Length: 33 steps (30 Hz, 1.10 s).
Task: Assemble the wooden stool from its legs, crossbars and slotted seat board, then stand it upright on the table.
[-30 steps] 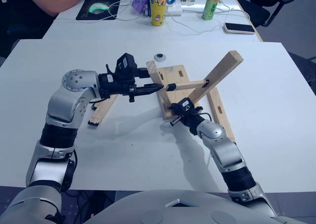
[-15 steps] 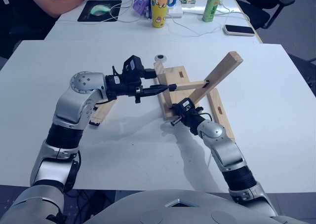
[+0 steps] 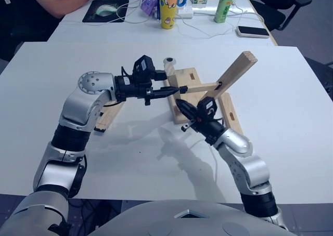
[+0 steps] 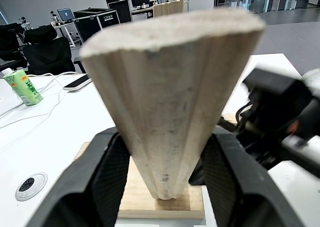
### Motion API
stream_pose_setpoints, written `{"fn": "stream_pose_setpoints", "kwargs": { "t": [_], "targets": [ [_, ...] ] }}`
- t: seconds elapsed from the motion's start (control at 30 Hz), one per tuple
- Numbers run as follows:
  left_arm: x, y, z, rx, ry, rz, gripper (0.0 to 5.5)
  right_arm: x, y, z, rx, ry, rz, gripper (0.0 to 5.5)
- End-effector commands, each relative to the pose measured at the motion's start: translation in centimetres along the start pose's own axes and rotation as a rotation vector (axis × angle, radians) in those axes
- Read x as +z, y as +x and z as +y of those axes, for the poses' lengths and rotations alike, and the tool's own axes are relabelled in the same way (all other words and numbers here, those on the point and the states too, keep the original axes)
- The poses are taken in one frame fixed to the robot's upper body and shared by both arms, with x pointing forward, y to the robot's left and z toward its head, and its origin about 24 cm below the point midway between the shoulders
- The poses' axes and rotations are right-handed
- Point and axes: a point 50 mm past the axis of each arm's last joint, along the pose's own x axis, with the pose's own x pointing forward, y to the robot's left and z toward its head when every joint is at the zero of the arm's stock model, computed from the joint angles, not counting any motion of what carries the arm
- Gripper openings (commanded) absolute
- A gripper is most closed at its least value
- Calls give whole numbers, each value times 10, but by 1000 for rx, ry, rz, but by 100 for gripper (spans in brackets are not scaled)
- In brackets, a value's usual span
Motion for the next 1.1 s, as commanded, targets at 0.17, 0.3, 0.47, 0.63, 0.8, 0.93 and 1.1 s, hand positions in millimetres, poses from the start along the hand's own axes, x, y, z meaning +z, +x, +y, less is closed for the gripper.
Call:
{"fn": "stream_pose_setpoints", "kwargs": {
  "t": [0.17, 0.3, 0.47, 0.63, 0.8, 0.93, 1.1],
  "targets": [
    [-35, -1, -9, -58, -143, 153, 207, 79, 0, -19, -202, -245, -291, 0],
    [-35, 1, -10, -79, -143, 158, 207, 88, 3, -27, -302, -367, -318, 0],
    [-35, 2, -11, -98, -146, 166, 207, 98, 8, -16, -335, -500, -379, 0],
    [-34, 3, -10, -99, -145, 163, 207, -11, 24, -18, -235, -496, 231, 0],
    [-30, 6, -10, -113, -136, 156, 207, -50, 12, -22, -253, -335, 508, 0],
    [-33, 6, -10, -102, -139, 159, 207, 20, 36, -9, -244, -324, 29, 0],
    [-36, 5, -9, -87, -140, 161, 207, 60, 26, -9, -285, -380, -269, 0]
  ]
}}
